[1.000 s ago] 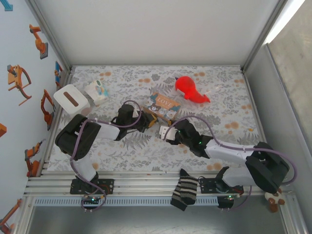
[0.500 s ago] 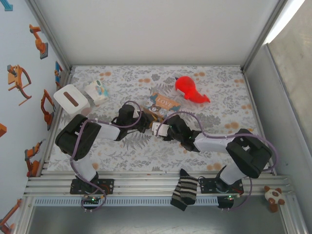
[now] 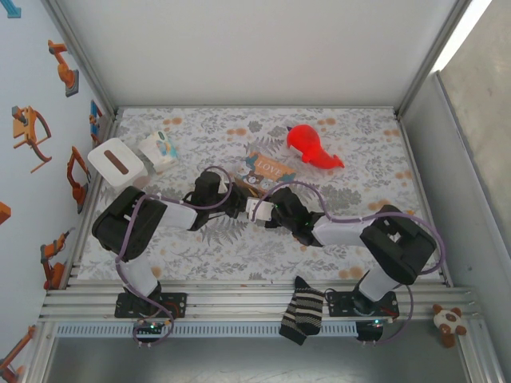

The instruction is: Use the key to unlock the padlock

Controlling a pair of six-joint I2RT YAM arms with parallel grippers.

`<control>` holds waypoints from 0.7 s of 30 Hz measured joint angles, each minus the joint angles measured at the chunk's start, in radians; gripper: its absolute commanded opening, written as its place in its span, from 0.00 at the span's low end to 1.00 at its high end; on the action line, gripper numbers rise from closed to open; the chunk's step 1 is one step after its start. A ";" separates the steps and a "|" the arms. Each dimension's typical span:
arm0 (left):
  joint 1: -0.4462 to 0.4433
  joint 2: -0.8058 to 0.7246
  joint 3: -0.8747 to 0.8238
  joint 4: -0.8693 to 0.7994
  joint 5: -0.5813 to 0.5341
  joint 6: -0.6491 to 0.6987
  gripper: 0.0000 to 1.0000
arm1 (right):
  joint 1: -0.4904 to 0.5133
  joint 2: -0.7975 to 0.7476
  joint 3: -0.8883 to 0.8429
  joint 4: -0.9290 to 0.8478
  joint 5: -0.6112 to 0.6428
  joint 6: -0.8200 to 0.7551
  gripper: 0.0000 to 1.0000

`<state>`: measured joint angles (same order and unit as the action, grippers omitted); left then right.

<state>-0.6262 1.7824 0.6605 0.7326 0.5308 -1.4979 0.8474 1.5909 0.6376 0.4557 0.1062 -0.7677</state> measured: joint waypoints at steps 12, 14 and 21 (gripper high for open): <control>-0.002 0.005 0.000 0.024 -0.003 -0.019 0.00 | 0.000 0.024 0.000 0.039 0.018 0.005 0.14; -0.002 0.008 0.000 0.031 -0.005 -0.022 0.00 | 0.000 0.027 0.000 0.044 0.021 0.012 0.11; -0.001 0.016 0.000 0.061 -0.020 -0.044 0.00 | 0.001 0.036 -0.012 0.096 0.049 0.070 0.00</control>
<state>-0.6270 1.7985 0.6605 0.7940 0.5106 -1.5421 0.8482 1.6272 0.6254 0.5514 0.1551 -0.6979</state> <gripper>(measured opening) 0.108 0.051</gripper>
